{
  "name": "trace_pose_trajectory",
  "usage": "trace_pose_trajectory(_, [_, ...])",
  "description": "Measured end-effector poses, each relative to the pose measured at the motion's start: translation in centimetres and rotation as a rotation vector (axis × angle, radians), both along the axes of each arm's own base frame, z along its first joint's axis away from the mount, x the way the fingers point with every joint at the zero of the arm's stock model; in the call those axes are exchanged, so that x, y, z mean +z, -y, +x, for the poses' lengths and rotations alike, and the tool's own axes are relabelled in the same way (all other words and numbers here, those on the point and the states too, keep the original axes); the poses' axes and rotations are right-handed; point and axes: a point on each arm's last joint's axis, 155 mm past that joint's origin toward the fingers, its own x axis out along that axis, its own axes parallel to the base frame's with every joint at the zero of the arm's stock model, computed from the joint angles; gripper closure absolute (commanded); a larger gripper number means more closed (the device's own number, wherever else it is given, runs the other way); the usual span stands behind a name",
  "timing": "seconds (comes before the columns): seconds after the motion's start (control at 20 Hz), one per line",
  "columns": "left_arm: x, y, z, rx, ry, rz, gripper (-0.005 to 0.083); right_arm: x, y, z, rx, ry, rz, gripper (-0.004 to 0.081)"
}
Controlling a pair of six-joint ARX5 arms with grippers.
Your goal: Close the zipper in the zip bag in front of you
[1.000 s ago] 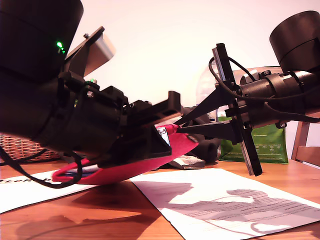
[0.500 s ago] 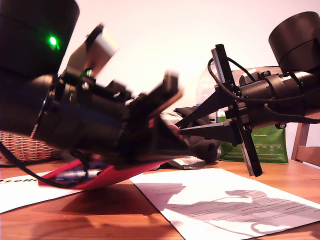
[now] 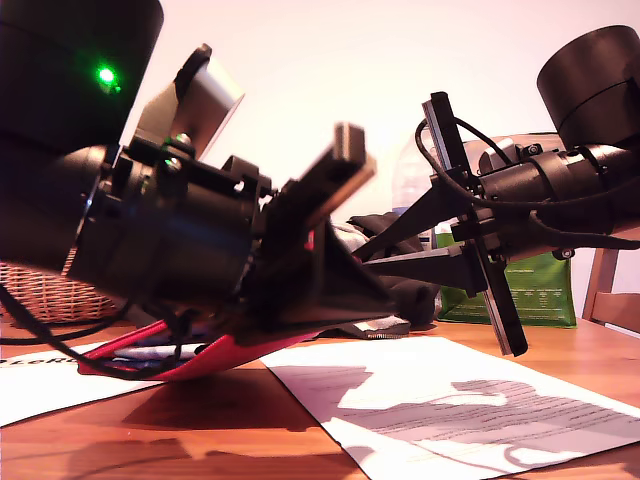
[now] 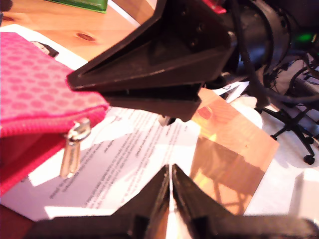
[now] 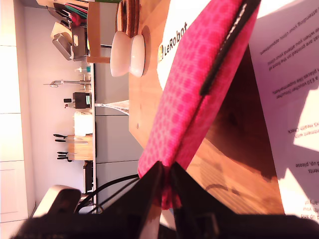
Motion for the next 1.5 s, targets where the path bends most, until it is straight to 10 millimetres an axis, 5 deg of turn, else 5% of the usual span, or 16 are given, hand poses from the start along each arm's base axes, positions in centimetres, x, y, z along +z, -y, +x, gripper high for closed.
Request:
trace_pose_trajectory(0.15, [-0.9, -1.7, 1.0, 0.104, -0.003, 0.083, 0.0766, 0.0, 0.0, 0.0, 0.000, 0.000, -0.001, 0.0780])
trace_pose_trajectory(0.35, [-1.0, -2.2, 1.0, 0.157, 0.037, 0.126, 0.0586, 0.0, 0.0, 0.0, 0.001, 0.000, 0.000, 0.0780])
trace_pose_trajectory(0.55, [-0.7, -3.1, 1.7, 0.231, 0.104, 0.173, 0.0567, 0.0, 0.0, -0.1, 0.004, -0.001, 0.001, 0.0780])
trace_pose_trajectory(0.95, [-0.2, -4.2, 3.2, 0.294, 0.150, 0.191, 0.0574, 0.1, -0.1, -0.2, 0.014, -0.002, 0.004, 0.0780])
trace_pose_trajectory(1.25, [1.1, -3.2, 3.5, 0.215, 0.152, 0.112, 0.0576, 0.1, -0.1, -0.2, 0.014, 0.000, 0.005, 0.0780])
trace_pose_trajectory(1.5, [1.0, -3.5, 4.1, 0.195, 0.141, 0.108, 0.0739, 0.1, -0.1, -0.2, 0.013, 0.001, 0.005, 0.0780])
